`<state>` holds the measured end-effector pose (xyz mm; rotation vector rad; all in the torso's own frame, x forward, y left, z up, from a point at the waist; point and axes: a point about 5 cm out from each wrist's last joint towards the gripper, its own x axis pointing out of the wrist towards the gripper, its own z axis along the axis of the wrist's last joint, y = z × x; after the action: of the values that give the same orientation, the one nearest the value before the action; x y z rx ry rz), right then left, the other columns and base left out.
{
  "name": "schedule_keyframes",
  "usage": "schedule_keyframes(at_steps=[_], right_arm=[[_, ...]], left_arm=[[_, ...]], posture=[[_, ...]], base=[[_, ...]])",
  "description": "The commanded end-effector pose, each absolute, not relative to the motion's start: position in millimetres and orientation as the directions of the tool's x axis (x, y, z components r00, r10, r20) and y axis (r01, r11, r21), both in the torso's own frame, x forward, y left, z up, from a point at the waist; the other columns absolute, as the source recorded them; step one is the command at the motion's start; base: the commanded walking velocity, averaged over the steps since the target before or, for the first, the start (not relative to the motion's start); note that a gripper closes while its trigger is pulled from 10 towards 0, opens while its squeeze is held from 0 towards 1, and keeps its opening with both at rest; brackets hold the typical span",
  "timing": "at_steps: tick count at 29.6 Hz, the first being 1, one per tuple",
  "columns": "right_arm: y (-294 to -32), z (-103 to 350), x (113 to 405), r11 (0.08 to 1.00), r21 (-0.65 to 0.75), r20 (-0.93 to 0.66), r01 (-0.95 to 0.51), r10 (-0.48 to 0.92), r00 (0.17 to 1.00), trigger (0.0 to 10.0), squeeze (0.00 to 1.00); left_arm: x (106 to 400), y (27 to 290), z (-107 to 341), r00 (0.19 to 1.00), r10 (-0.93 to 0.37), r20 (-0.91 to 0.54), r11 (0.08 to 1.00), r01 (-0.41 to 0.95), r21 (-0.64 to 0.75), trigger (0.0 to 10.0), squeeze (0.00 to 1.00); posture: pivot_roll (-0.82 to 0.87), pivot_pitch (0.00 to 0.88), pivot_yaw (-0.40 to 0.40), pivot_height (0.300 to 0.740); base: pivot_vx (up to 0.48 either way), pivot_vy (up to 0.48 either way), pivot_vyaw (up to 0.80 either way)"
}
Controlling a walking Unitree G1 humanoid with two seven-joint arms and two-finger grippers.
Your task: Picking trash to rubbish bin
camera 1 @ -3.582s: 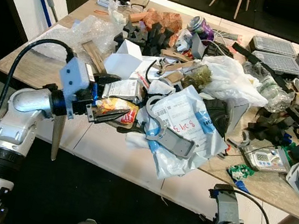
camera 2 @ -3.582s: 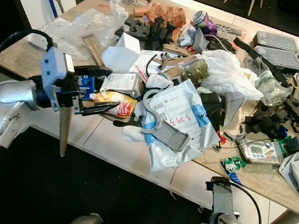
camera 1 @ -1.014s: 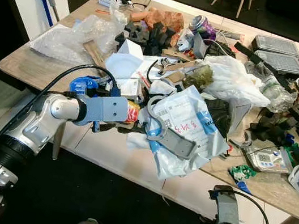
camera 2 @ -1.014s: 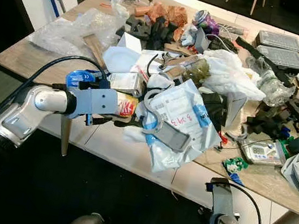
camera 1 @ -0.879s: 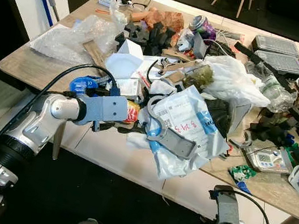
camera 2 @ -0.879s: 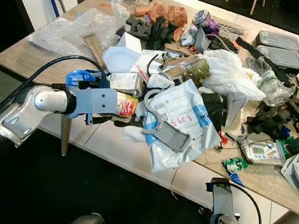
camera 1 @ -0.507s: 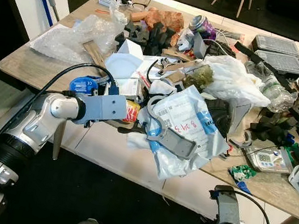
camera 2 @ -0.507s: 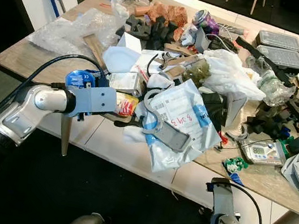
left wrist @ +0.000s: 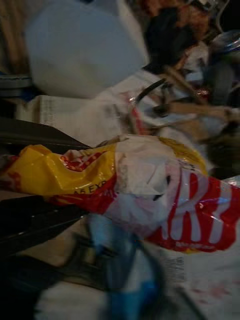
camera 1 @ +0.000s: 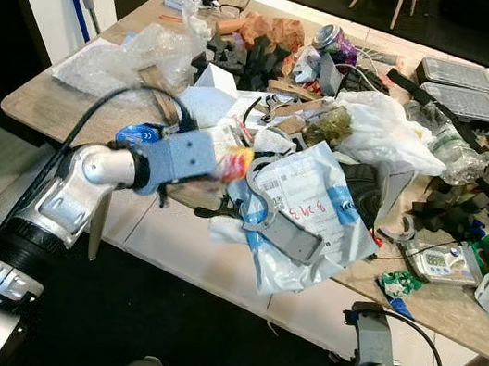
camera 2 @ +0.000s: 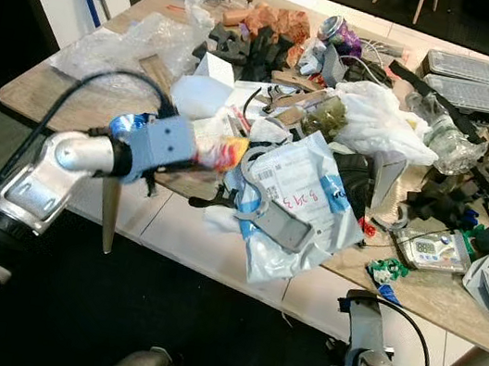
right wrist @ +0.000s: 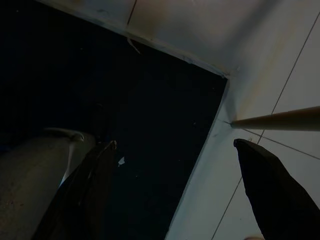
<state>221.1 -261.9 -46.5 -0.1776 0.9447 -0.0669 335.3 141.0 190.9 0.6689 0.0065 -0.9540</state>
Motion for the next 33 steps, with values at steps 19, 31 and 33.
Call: schedule_keyframes(at_steps=[19, 31, 33], right_arm=[[-263.2, -49.6, 215.7, 0.985, -0.174, -0.811, -0.010, -0.138, 0.568, 10.0, 0.00], [-259.1, -51.1, 215.6, 0.986, -0.167, -0.815, -0.020, -0.127, 0.565, 10.0, 0.00], [-259.0, -51.3, 215.4, 0.986, -0.167, -0.816, -0.019, -0.127, 0.564, 10.0, 0.00]], left_arm=[[303.9, 186.6, 256.2, 0.363, -0.772, 0.521, 0.410, 0.911, -0.027, 10.0, 0.00], [296.2, 217.9, 225.3, 0.500, -0.688, 0.526, 0.474, 0.859, -0.196, 10.0, 0.00], [296.2, 222.6, 215.9, 0.529, -0.678, 0.510, 0.480, 0.845, -0.238, 10.0, 0.00]], posture=[[0.02, 0.125, -0.004, 0.740], [0.03, 0.125, -0.003, 0.740], [0.03, 0.125, -0.003, 0.740]], base=[[0.000, 0.000, 0.00], [-0.159, 0.000, 0.00], [-0.330, 0.000, 0.00]])
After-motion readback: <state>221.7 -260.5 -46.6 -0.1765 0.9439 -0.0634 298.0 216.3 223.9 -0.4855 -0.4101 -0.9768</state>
